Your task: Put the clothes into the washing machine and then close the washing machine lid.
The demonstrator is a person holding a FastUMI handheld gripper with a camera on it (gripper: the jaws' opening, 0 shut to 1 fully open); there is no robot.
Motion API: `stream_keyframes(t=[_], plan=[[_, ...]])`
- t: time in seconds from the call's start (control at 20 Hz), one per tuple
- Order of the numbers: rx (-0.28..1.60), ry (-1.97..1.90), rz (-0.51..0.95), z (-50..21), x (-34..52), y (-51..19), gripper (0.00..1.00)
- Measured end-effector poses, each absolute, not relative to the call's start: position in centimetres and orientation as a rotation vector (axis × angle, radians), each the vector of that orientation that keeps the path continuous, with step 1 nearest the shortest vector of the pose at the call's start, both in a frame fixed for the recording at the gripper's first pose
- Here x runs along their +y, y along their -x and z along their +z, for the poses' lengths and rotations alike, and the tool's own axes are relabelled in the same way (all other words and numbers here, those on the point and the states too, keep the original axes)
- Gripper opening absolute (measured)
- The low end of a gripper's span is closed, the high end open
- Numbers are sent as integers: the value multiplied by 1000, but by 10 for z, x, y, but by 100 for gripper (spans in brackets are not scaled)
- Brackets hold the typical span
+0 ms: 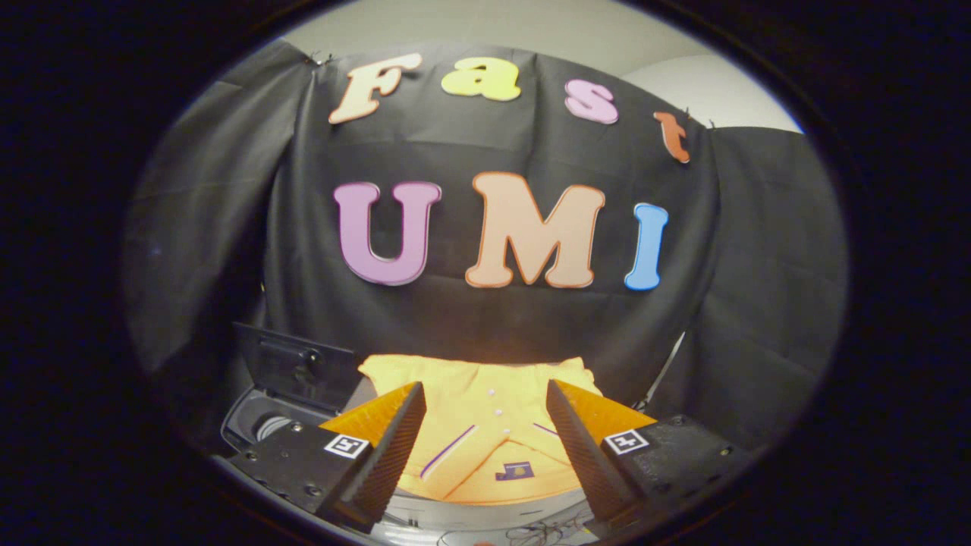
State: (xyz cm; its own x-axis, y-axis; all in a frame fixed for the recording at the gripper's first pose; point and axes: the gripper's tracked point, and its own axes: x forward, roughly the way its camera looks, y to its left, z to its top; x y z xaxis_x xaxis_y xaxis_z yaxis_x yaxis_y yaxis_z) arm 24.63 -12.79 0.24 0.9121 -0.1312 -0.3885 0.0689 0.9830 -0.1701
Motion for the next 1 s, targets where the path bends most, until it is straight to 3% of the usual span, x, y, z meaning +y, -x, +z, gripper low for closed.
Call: stream_keyframes(t=[0.35,0.55,0.7,0.9,0.95,1.0], plan=[[756,84,-126,-87,-157,-303,97],[854,51,-174,-115,-168,-315,96],[908,82,-115,-132,-170,-315,92],[785,-21,-119,-128,-175,-321,97],[786,13,-116,-127,-176,-316,95],[762,23,-104,-126,-173,-316,83]])
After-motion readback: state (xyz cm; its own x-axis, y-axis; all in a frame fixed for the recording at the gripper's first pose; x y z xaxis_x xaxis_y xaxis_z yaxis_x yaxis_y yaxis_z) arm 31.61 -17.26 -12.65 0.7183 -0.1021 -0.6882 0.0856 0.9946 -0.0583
